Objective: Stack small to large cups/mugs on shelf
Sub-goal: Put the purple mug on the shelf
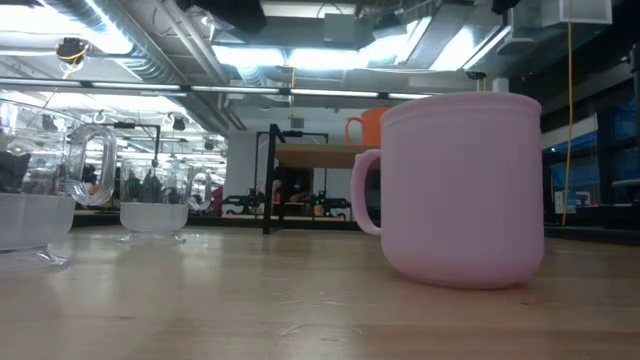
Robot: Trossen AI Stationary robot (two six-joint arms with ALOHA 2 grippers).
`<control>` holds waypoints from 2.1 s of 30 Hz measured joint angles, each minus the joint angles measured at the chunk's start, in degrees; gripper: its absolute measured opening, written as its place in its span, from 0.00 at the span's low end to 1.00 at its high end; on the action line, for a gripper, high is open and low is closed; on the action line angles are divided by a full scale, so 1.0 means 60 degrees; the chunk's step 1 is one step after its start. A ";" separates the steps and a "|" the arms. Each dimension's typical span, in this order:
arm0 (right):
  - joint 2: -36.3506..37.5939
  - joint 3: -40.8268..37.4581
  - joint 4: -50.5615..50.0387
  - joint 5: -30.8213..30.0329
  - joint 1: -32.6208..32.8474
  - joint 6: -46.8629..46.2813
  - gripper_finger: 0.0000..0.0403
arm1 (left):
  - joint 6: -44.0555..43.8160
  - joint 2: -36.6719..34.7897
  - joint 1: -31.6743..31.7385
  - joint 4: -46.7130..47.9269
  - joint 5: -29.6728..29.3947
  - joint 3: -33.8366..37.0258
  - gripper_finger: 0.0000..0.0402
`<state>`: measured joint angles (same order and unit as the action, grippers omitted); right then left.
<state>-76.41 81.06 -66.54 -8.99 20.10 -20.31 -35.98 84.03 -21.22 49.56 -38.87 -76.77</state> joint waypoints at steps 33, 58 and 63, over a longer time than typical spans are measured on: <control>-0.2569 0.0000 0.2454 -0.0003 0.0000 -0.1281 0.68 | 0.0535 0.0000 0.0759 -0.0776 0.0182 0.0964 0.25; -0.4986 0.0000 0.2924 0.0684 0.0248 -0.1823 0.68 | 0.0592 -0.0004 0.0766 -0.0772 0.0179 0.0964 0.25; -0.5375 0.0000 0.2929 0.0687 0.0259 -0.1819 0.68 | 0.0596 -0.0005 0.0766 -0.0772 0.0178 0.0964 0.25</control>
<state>-108.66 81.06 -48.96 -4.86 21.65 -31.22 -32.40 84.00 -16.62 44.93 -37.80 -70.98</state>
